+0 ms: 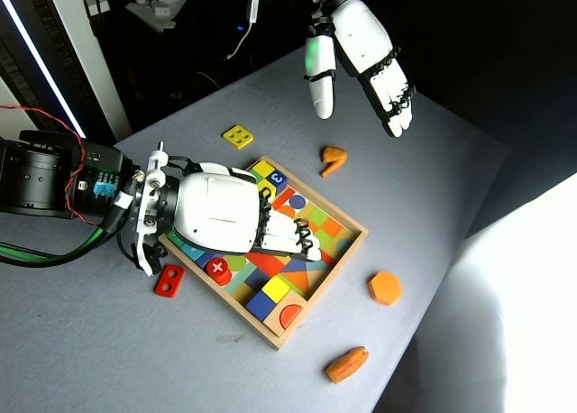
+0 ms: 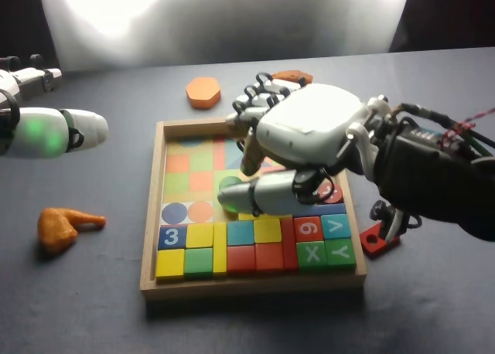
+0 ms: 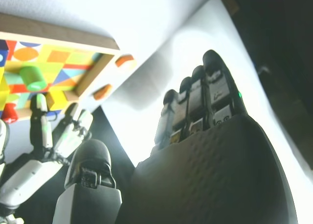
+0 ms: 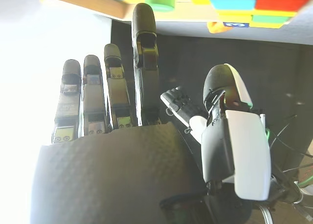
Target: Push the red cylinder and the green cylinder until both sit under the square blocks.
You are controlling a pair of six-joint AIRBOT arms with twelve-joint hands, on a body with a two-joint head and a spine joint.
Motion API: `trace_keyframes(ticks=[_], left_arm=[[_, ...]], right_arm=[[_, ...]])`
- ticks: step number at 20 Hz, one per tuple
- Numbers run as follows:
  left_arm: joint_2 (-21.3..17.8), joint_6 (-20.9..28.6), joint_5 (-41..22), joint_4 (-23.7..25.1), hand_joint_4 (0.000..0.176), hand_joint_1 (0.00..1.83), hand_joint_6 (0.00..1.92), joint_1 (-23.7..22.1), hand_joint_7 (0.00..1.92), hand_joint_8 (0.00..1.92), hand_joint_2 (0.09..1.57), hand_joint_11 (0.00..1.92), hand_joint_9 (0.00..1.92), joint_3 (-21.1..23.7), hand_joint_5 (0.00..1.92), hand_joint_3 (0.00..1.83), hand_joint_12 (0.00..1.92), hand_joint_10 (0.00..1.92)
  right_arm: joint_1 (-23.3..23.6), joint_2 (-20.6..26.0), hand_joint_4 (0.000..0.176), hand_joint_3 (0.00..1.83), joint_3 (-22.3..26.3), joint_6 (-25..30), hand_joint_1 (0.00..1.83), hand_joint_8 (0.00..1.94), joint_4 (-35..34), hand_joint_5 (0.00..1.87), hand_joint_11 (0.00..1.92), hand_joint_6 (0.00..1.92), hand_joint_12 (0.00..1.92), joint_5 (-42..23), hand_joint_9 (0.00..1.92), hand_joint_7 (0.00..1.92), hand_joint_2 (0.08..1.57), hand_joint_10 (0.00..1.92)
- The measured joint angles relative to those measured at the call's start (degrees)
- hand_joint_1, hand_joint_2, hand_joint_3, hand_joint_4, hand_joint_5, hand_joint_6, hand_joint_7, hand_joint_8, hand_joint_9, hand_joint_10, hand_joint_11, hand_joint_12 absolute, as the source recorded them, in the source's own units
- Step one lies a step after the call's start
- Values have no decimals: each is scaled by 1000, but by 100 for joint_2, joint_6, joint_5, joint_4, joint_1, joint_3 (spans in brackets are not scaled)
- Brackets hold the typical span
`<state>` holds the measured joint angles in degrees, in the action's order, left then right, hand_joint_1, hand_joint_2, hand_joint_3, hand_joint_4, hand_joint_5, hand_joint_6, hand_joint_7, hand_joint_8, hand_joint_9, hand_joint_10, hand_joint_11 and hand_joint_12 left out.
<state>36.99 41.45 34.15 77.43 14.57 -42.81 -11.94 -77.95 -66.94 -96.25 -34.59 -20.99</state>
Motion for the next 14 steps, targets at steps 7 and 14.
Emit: trace_keyframes(ticks=[7, 14], left_arm=[[0, 0, -17, 2, 38, 0, 0, 0, 0, 0, 1213, 0, 11, 0, 0, 0, 164, 3], [0, 0, -17, 9, 33, 0, 3, 0, 36, 1, 1217, 0, 73, -4, 19, 0, 393, 12]], right_arm=[[72, -216, 0, 1, -177, 129, 8, 5, 15, 970, 0, 4, 294, 249, 156, 331, 1170, 1], [133, -363, 0, 0, -238, 168, 0, 2, 24, 956, 0, 0, 239, 348, 143, 325, 1173, 2]])
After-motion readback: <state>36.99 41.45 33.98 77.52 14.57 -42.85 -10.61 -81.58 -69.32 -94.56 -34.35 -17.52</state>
